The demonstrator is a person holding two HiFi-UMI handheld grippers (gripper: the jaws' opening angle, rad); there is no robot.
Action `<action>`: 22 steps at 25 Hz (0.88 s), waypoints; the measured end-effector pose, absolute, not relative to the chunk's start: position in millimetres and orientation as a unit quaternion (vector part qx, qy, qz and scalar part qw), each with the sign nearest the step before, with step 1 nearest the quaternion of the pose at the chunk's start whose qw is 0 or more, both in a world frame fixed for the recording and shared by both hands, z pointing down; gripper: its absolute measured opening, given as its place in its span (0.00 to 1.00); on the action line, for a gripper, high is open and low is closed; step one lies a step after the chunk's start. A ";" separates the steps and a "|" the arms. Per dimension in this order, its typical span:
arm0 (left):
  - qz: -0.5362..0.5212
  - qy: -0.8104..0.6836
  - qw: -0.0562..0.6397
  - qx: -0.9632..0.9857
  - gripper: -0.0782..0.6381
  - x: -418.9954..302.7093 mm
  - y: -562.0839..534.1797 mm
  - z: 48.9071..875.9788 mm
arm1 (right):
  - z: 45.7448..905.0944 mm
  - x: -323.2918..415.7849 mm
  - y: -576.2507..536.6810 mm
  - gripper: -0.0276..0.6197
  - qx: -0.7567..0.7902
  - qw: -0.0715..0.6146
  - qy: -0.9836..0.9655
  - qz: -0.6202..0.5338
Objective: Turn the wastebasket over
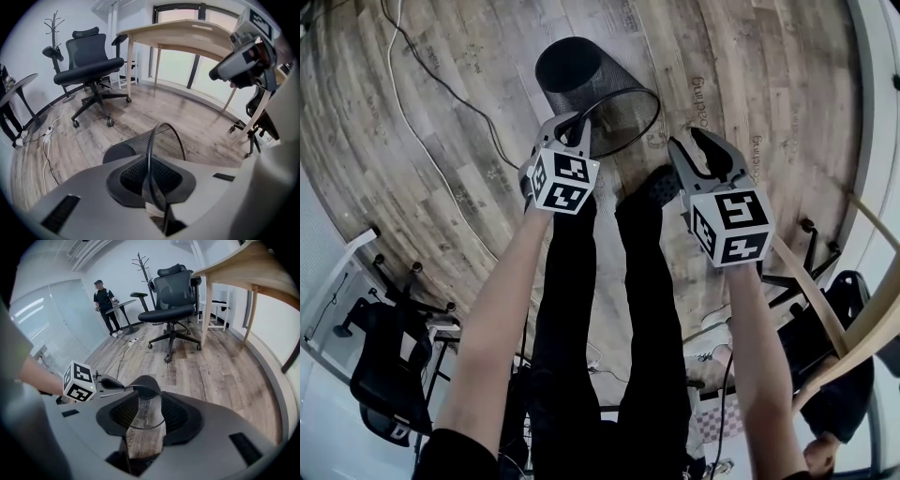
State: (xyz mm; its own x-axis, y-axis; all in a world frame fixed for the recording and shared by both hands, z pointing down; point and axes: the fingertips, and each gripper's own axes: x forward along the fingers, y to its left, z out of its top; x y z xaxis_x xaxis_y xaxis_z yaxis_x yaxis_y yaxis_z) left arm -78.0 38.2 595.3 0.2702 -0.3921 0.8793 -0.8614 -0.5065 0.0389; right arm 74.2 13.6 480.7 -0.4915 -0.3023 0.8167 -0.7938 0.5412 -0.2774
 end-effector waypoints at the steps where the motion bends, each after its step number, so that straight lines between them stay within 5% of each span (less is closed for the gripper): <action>1: 0.435 -0.415 0.272 0.751 0.16 -75.9 44.7 596.3 | 481.4 73.1 14.1 0.29 0.342 0.369 -0.797 0.334; 13: 0.405 -0.375 0.314 0.772 0.17 -48.8 99.0 610.2 | 521.2 33.2 28.4 0.31 0.297 0.381 -0.800 0.356; 22: 0.422 -0.312 0.292 0.800 0.17 -29.5 140.0 626.1 | 582.6 18.1 25.4 0.42 0.290 0.404 -0.780 0.379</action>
